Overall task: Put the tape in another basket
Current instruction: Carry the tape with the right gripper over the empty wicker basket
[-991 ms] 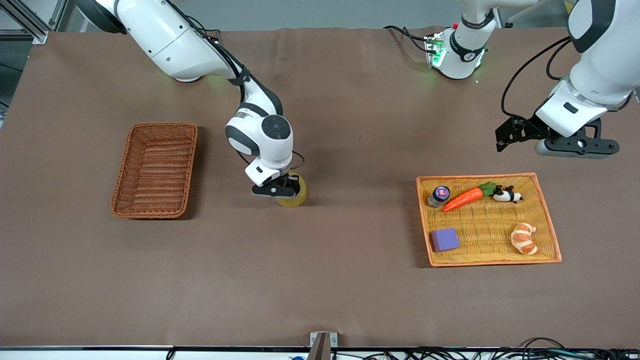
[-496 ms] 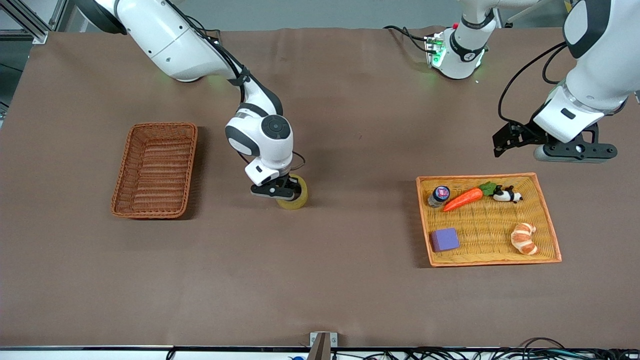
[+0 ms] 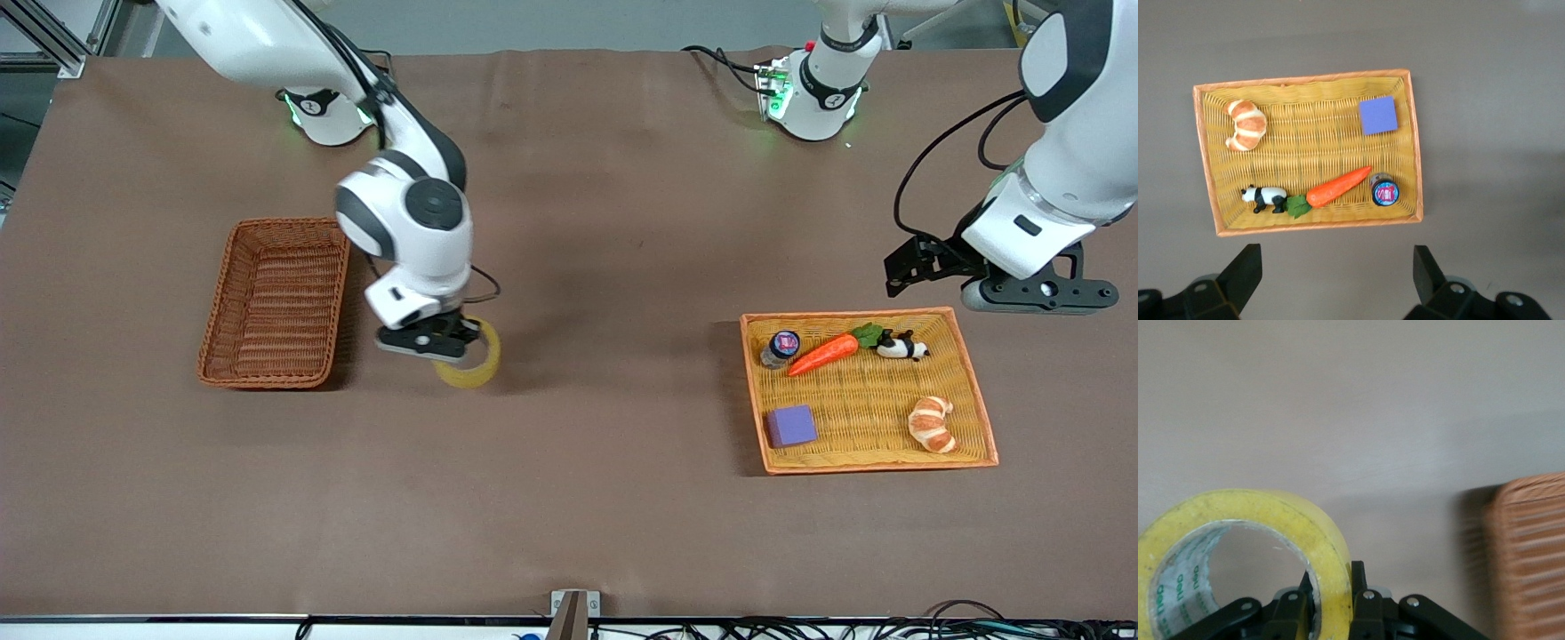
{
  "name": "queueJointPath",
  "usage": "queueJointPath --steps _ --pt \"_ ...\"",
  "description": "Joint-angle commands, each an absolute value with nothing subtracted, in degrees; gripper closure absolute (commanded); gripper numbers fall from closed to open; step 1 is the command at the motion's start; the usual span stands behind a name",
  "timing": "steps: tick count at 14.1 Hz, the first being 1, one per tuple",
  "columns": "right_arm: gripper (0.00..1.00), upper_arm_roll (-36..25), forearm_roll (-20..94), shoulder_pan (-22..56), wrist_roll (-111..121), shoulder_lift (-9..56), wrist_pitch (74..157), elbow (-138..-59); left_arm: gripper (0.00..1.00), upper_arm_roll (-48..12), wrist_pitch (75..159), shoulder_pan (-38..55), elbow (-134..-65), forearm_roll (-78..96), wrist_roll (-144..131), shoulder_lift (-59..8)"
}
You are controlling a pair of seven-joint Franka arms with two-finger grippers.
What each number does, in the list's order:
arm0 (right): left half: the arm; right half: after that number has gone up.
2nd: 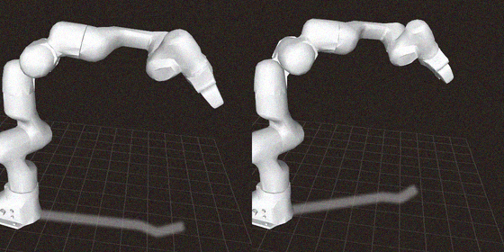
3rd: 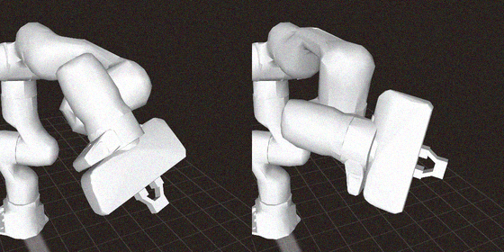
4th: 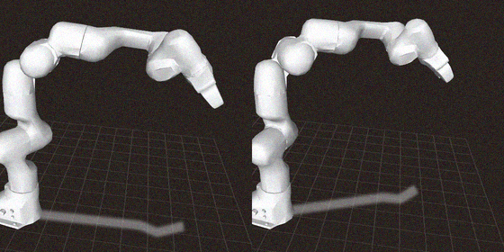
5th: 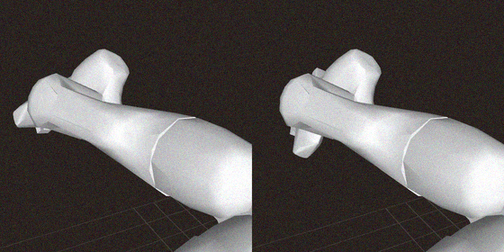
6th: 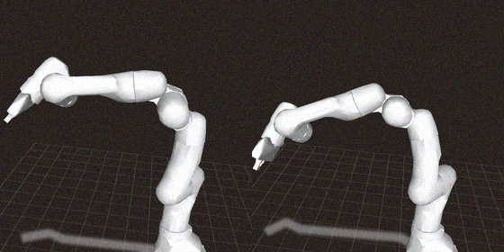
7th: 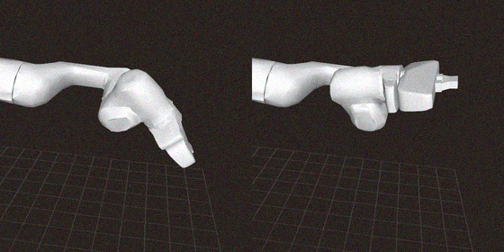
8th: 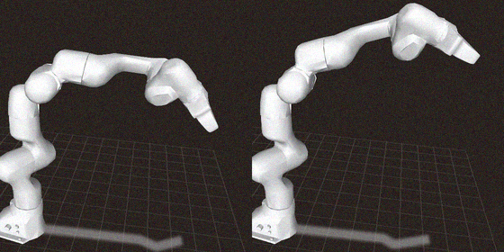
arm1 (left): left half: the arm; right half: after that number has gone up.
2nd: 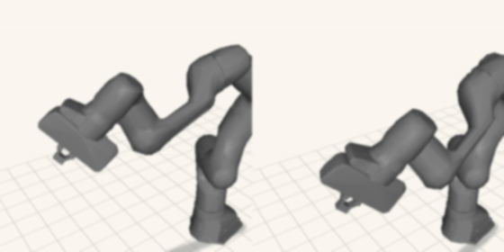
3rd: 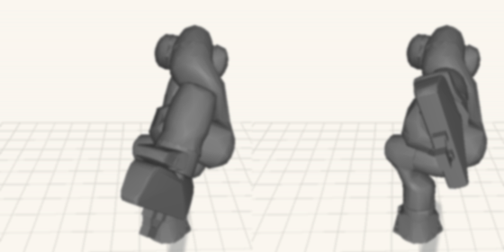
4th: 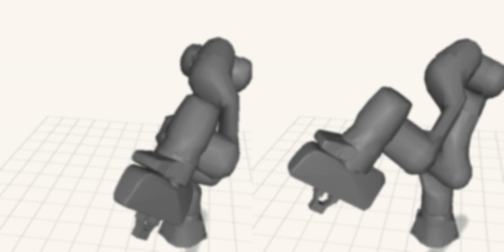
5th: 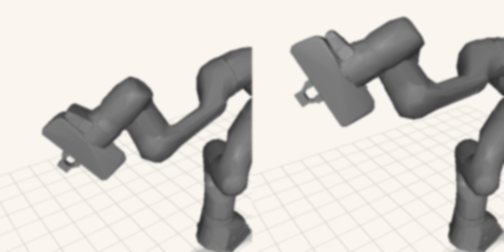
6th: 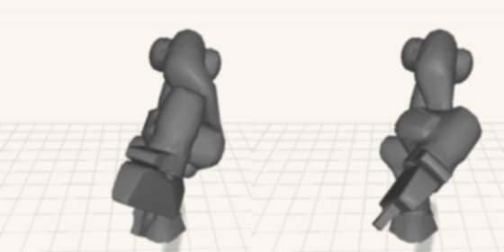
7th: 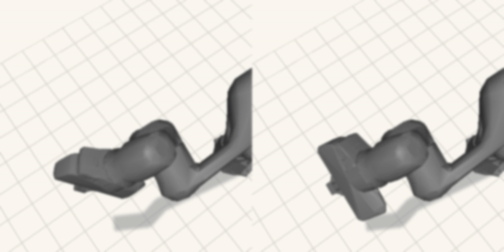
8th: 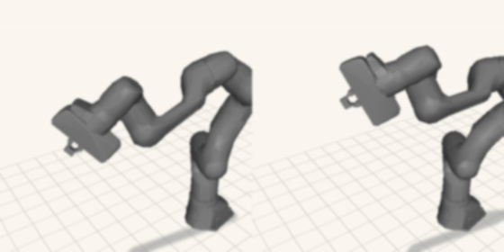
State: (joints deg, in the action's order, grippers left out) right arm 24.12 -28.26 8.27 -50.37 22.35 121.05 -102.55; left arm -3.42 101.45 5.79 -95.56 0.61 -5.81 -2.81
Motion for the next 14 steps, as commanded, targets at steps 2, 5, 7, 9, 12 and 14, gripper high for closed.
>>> queueJointPath --steps 2,5,7,9,12,14 --pt "1.00 14.54 -15.05 5.62 -24.33 10.04 118.12 -108.88 0.00 -3.96 96.86 5.19 -94.48 -0.44 -6.15 -0.88" --pt "1.00 7.49 -14.59 5.89 -13.66 5.55 119.26 -114.24 0.00 -4.04 97.12 5.19 -95.71 -0.44 -6.06 1.23" --pt "1.00 2.40 -13.71 5.89 -6.54 3.70 124.33 -119.85 0.00 -3.96 97.90 5.27 -95.63 -0.53 -6.06 0.97" --pt "1.00 -1.39 -13.71 6.06 -3.61 1.85 133.19 -128.01 0.00 -3.96 98.52 5.27 -95.45 -0.53 -5.98 0.79" --pt "1.00 -5.35 -13.80 6.24 -2.29 2.11 139.12 -133.67 0.00 -3.95 99.31 5.27 -95.45 -0.62 -5.89 0.70" --pt "1.00 -8.33 -13.80 6.15 0.51 2.37 142.54 -136.13 0.00 -3.87 100.02 5.19 -95.45 -0.53 -5.89 0.35"
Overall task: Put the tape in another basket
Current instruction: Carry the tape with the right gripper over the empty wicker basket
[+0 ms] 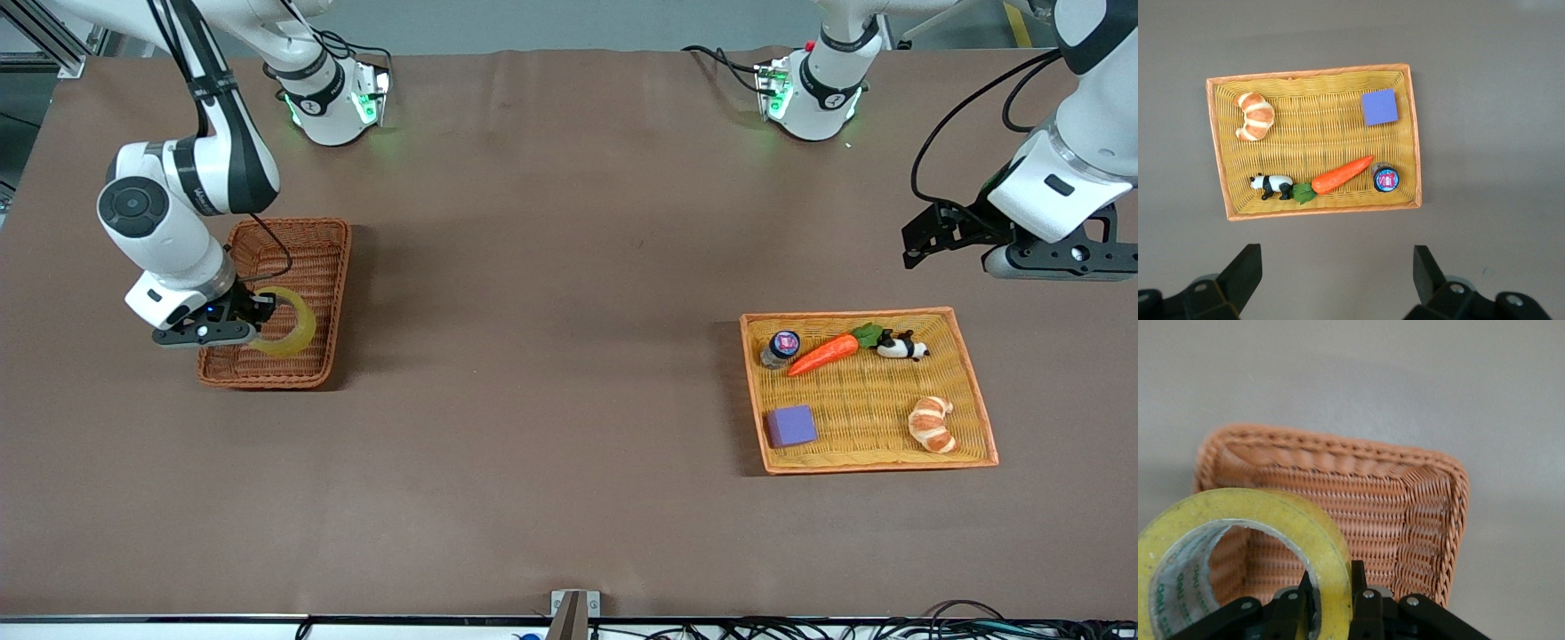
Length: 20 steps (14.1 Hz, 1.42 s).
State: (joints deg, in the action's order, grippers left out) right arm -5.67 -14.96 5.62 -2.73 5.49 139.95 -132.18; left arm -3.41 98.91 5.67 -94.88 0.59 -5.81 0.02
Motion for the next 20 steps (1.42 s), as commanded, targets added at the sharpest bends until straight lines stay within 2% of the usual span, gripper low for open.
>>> queueJointPath --steps 1,3,7,12,14,15,17,18,19,20 --pt "1.00 -10.00 -13.80 6.07 2.62 2.63 144.39 -136.84 0.00 -3.95 100.02 4.32 -95.54 -0.53 -5.19 0.35" --pt "0.99 -12.30 -13.80 6.33 5.18 2.99 147.46 -139.29 0.00 -3.96 100.28 3.78 -95.36 -0.35 -5.19 0.35" --pt "0.98 -12.30 -13.89 6.50 5.27 3.95 149.68 -141.77 0.00 -3.96 101.42 3.78 -95.36 -0.26 -5.19 -0.44" --pt "0.91 -12.57 -14.24 6.24 7.29 6.76 149.85 -141.77 0.00 -3.96 101.51 3.78 -95.36 -0.35 -5.27 -0.53" --pt "0.86 -12.83 -14.24 6.33 7.29 8.60 151.07 -141.77 0.00 -3.96 101.51 3.69 -95.27 -0.35 -5.27 -0.88" --pt "0.79 -12.83 -14.24 6.15 7.38 9.40 151.61 -141.77 0.00 -3.96 101.51 3.69 -95.27 -0.35 -5.27 -0.88" --pt "0.48 -12.83 -14.24 6.41 7.21 9.67 151.00 -141.68 0.00 -3.96 101.69 3.69 -95.27 -0.44 -5.27 -0.97" --pt "0.38 -12.83 -14.24 6.42 6.86 9.49 150.91 -141.51 0.00 -3.96 101.86 3.69 -95.36 -0.35 -5.27 -0.97" --pt "0.05 -12.75 -14.15 6.15 6.33 9.32 150.91 -141.07 0.00 -3.96 101.87 3.69 -95.36 -0.35 -5.27 -0.97" --pt "0.00 -12.66 -14.06 6.07 5.98 8.53 150.82 -140.72 0.00 -3.96 101.87 3.78 -95.36 -0.35 -5.27 -0.97"
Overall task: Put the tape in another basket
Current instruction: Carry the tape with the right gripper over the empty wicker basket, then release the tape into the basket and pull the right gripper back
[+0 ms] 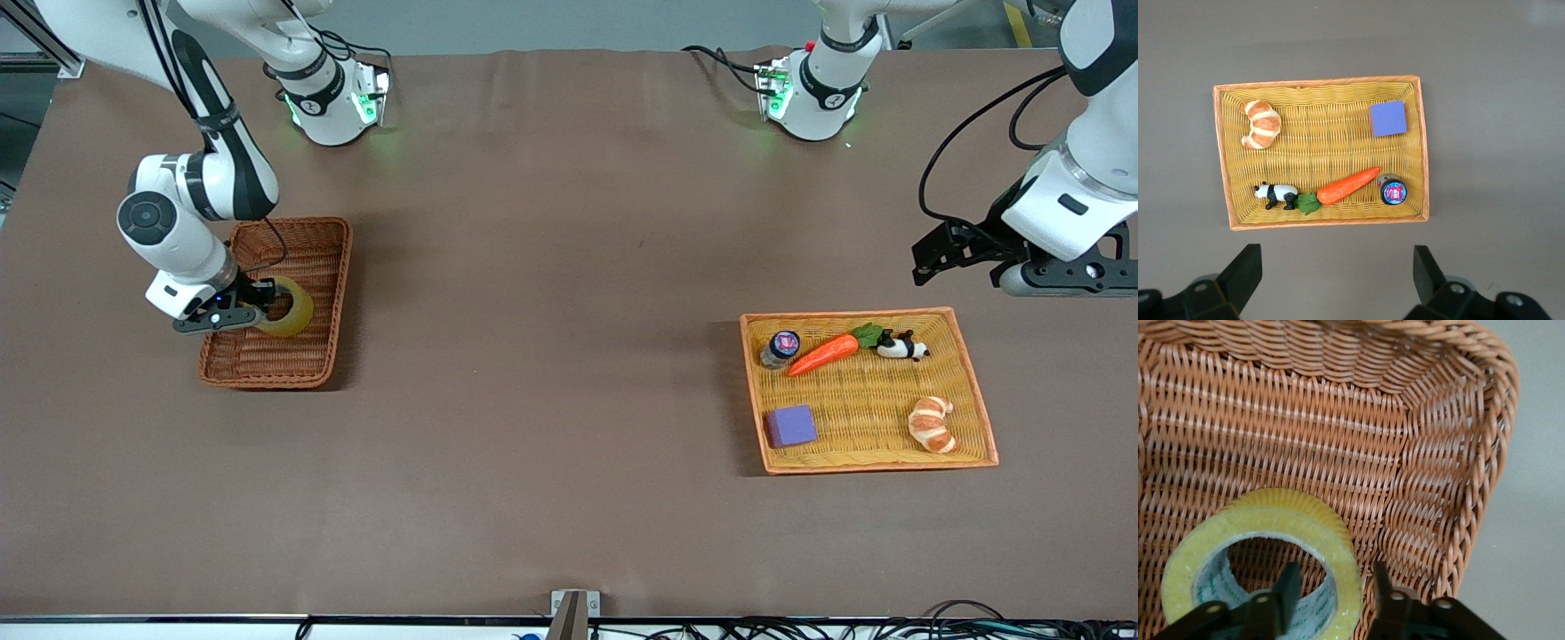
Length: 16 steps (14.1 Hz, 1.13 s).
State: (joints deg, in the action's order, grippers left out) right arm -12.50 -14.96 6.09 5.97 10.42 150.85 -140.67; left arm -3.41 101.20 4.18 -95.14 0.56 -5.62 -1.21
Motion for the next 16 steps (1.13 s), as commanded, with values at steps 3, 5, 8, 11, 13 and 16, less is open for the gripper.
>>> queueJointPath --steps 3,5,8,11,13,16 --pt "0.00 -12.22 -13.80 5.98 3.00 5.81 144.09 -134.85 0.00 -3.96 101.87 3.78 -95.36 -0.35 -5.27 -1.05" --pt "0.00 -10.03 -13.62 5.98 2.29 4.14 132.51 -126.78 0.00 -3.96 101.87 3.78 -95.36 -0.35 -5.27 -1.05" --pt "0.00 -3.98 -7.33 2.92 2.11 4.22 116.49 -111.75 0.00 -3.96 101.87 3.78 -95.36 -0.35 -5.27 -1.05" --pt "0.00 -2.90 -5.19 1.59 2.11 4.31 106.56 -101.90 0.00 -3.96 101.87 3.69 -95.27 -0.35 -5.27 -1.05" --pt "0.00 -2.55 0.85 -1.04 2.81 4.31 101.54 -96.88 0.00 -3.96 101.87 3.69 -95.27 -0.35 -5.36 -1.05" --pt "0.00 -3.08 1.06 -1.32 2.90 4.48 92.40 -87.66 0.00 -3.96 101.78 3.78 -95.27 0.00 -5.36 -1.05"
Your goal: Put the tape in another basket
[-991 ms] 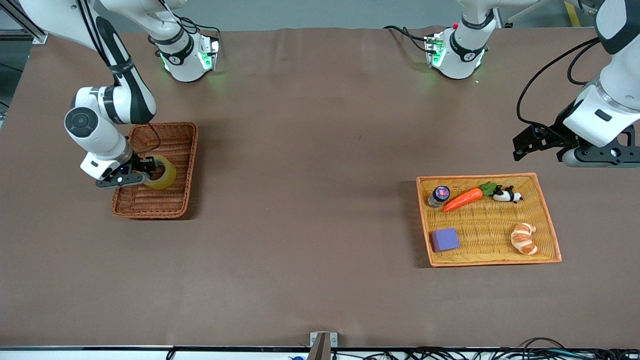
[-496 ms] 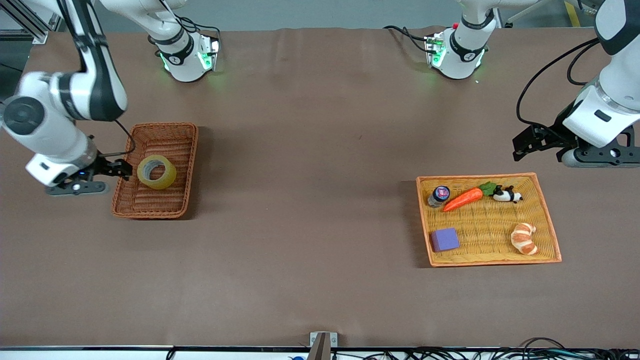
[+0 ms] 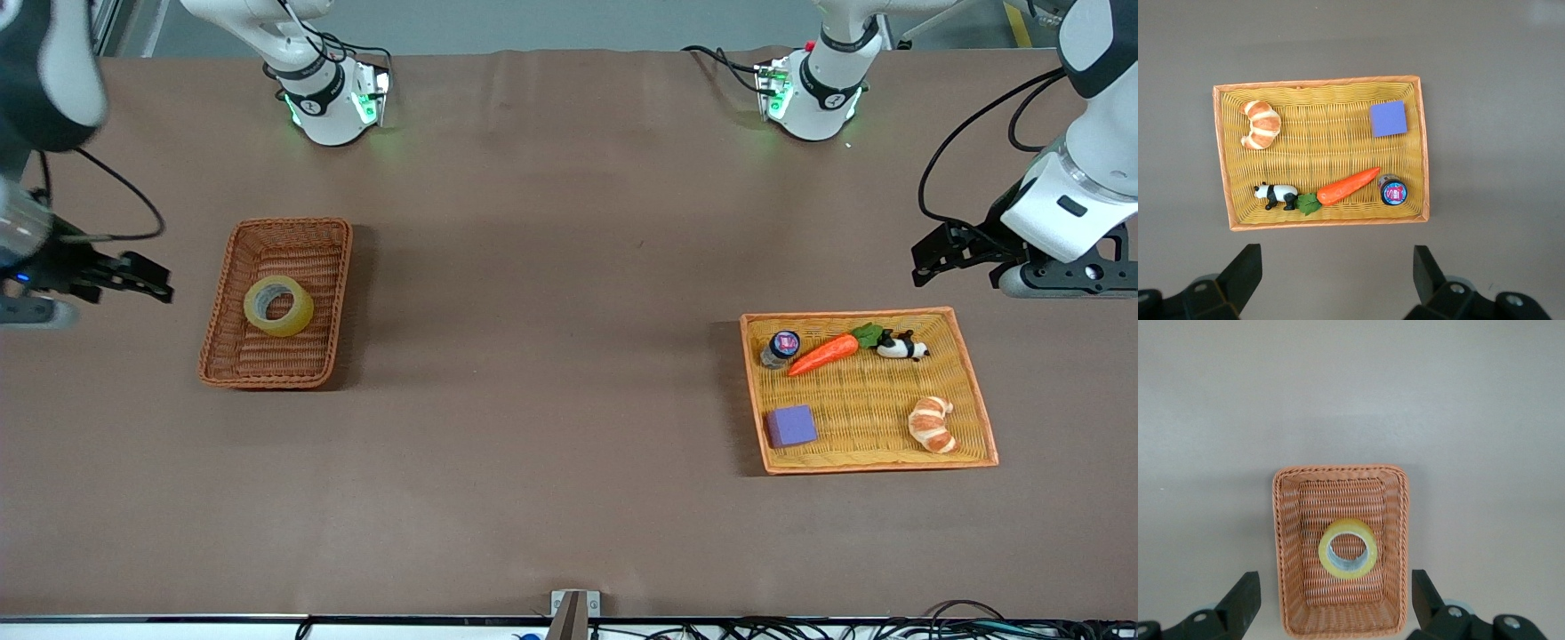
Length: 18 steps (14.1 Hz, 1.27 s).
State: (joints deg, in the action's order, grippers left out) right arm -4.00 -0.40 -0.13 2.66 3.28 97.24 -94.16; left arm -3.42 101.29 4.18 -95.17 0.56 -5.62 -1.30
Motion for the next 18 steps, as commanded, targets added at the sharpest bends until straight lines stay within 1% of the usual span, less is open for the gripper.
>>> queueJointPath --steps 1,3,5,8,9,11,18 --pt "0.00 -2.90 -0.69 -0.88 2.90 4.57 89.76 -84.49 0.00 -3.96 101.69 3.69 -95.27 0.09 -4.93 -0.97" --pt "0.00 -2.73 -1.67 -1.23 2.38 4.83 85.79 -80.70 0.00 -4.04 101.43 3.69 -95.27 0.44 -4.66 -0.97" --pt "0.00 -2.72 -1.23 -1.40 2.29 4.05 84.99 -82.08 0.00 -4.04 101.43 3.87 -95.27 -0.08 -4.75 -1.05" --pt "0.00 -2.64 -0.53 -2.46 2.20 2.82 86.48 -84.71 0.00 -4.04 101.34 3.87 -93.52 -0.35 -4.48 -1.93" --pt "0.00 -2.55 -0.53 -2.37 2.28 1.42 87.96 -86.47 0.00 -4.04 101.34 3.87 -93.43 -0.26 -4.48 -1.93" --pt "0.00 -2.64 -0.53 -2.29 2.29 -0.69 88.42 -89.63 0.00 -4.04 101.34 3.78 -93.16 -0.35 -4.40 -2.11" --pt "0.00 -2.64 -0.88 -1.85 2.37 -0.62 88.86 -89.30 0.00 -4.04 101.16 4.13 -92.55 -0.44 -4.13 -2.81"
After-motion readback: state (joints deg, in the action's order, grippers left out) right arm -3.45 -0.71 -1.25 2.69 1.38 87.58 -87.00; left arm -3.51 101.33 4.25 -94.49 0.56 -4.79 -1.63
